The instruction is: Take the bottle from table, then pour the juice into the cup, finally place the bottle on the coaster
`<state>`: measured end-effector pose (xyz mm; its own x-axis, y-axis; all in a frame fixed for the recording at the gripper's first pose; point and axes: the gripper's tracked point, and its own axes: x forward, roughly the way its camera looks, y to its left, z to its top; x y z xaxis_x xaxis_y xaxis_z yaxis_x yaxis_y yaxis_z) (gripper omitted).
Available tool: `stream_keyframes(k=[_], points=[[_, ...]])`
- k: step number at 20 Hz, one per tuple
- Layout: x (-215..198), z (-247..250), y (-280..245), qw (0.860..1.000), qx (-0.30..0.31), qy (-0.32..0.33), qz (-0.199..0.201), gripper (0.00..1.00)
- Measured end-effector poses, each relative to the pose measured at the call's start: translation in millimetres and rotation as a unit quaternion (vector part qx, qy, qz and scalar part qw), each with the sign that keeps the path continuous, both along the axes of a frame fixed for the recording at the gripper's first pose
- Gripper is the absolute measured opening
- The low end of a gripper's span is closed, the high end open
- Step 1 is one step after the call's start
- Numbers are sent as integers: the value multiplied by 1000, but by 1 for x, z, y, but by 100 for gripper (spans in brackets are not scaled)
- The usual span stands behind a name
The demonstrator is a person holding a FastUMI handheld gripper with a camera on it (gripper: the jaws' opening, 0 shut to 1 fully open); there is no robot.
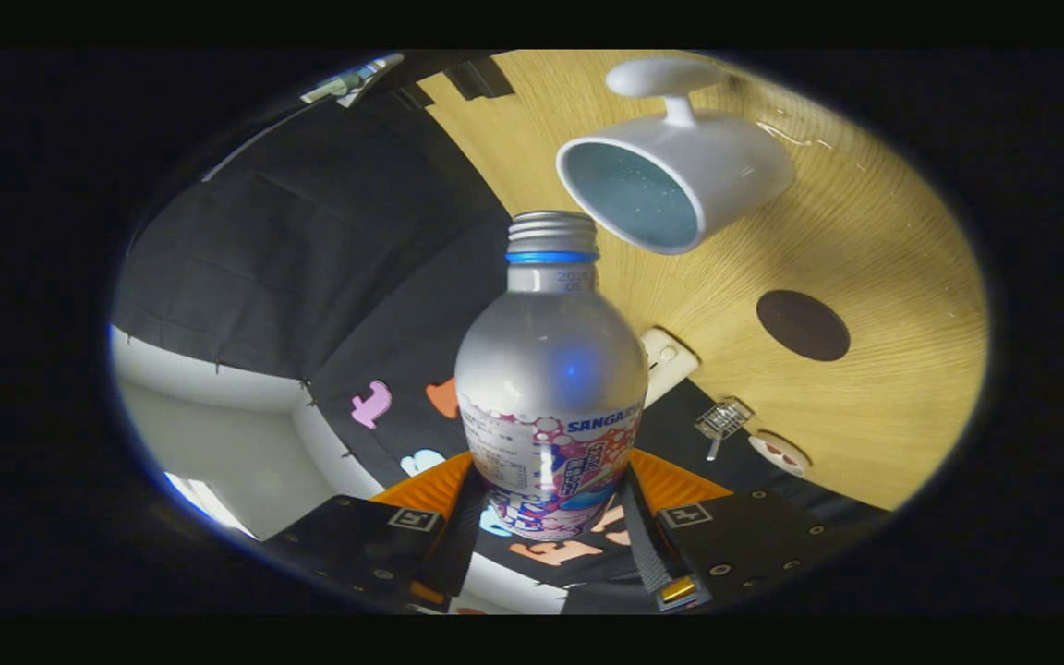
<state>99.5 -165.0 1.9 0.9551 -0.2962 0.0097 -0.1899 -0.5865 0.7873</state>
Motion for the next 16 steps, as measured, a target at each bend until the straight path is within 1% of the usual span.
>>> stream_keyframes(k=[2, 3, 4, 5, 6, 8, 9, 10, 11, 13, 14, 16], points=[[2, -10, 10, 996, -80, 37, 21, 71], [2, -11, 16, 990, -130, 46, 28, 71], [6, -12, 25, 980, -186, 56, 36, 71], [8, -13, 34, 966, -247, 66, 45, 71], [12, -15, 37, 948, -304, 83, 54, 71], [15, -15, 42, 893, -431, 109, 76, 71], [19, -14, 43, 862, -487, 117, 80, 71], [24, -12, 48, 827, -542, 124, 87, 71], [29, -16, 50, 788, -592, 139, 92, 71], [39, -25, 51, 713, -673, 169, 98, 71], [44, -29, 51, 678, -705, 183, 98, 71], [50, -41, 45, 614, -754, 215, 92, 71]])
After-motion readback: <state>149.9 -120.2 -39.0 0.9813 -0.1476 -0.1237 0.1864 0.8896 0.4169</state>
